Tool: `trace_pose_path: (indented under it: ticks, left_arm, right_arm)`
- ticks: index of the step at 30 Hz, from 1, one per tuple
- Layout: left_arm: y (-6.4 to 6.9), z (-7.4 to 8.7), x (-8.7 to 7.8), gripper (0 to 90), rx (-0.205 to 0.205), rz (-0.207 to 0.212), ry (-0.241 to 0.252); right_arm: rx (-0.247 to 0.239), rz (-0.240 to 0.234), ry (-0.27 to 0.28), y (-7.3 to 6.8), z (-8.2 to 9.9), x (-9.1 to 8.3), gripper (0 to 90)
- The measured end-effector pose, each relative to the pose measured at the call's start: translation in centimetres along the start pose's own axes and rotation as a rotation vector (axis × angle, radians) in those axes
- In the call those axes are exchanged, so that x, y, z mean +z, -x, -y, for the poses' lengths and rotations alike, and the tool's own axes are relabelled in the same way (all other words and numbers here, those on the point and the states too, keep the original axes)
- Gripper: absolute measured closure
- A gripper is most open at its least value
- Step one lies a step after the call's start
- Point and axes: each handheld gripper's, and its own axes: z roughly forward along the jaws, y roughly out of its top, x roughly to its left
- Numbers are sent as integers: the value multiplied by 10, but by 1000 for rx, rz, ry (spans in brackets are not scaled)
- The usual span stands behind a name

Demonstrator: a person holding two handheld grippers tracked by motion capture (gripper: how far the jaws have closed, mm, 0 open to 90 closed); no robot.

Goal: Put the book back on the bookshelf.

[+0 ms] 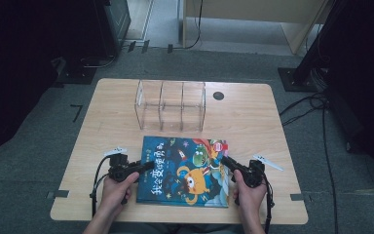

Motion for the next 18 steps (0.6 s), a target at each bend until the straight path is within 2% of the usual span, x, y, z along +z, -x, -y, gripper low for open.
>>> trace_pose_path:
  ticks: [3,6,11,16,18]
  left_arm:
    - [-3,-2,-2,598,-33,22,-2]
    - [-6,-5,-4,640,-83,65,-7]
    - [-10,-8,-8,706,-134,130,1]
    - [-6,-13,-12,723,-161,129,22]
    - [-2,-16,-15,725,-148,121,23]
  right_arm:
    - [-27,31,-7,-3,1,2,674]
    - [-43,57,-10,-4,3,4,642]
    - [-91,89,-34,-9,5,6,537]
    - [-103,129,5,-16,3,-6,423]
    - [-146,177,45,-23,2,-15,380]
